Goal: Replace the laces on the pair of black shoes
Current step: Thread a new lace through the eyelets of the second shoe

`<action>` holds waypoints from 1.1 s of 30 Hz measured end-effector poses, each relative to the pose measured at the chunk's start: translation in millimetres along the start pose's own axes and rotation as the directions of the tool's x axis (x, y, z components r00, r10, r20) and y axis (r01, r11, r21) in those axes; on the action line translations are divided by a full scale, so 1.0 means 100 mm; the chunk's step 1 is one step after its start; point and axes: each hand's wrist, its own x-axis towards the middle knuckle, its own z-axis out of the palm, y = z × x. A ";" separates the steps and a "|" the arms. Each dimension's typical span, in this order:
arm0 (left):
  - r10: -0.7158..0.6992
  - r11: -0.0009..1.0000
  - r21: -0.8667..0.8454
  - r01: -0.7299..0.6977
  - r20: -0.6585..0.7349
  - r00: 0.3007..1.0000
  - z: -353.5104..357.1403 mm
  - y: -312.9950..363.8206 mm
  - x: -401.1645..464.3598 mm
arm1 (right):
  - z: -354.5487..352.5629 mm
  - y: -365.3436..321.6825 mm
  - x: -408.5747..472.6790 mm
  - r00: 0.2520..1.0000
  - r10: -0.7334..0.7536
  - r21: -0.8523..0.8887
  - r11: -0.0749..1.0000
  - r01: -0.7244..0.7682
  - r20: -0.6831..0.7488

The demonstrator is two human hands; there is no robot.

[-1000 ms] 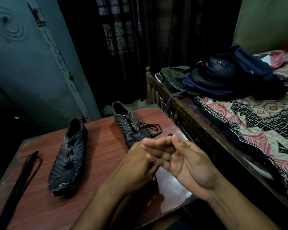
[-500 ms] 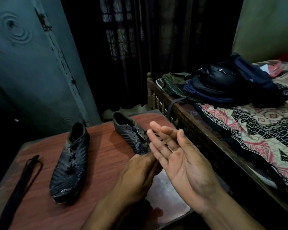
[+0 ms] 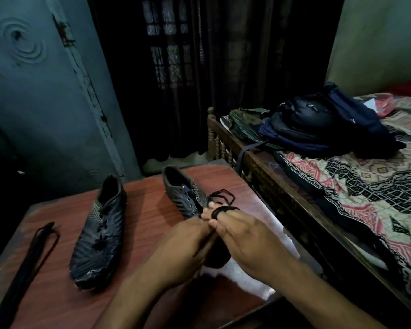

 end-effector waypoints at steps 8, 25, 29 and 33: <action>0.232 0.865 0.447 -0.227 0.045 0.972 -0.20 -0.10 0.16 | -0.25 0.03 0.13 0.808 0.429 0.003 0.882 -0.470 0.403; -0.225 0.954 -0.239 0.180 -0.175 0.959 0.50 -0.54 0.18 | -0.78 -0.48 0.40 0.901 0.338 0.958 -0.186 -0.219 0.271; -0.250 0.947 -0.246 0.205 -0.169 0.953 0.48 -0.57 0.22 | -0.84 -0.61 0.51 0.914 0.360 0.967 -0.232 -0.104 0.185; -0.259 0.955 -0.173 0.241 -0.090 0.962 0.44 -0.58 0.29 | -0.83 -0.65 0.50 0.901 0.400 0.963 -0.263 -0.063 0.168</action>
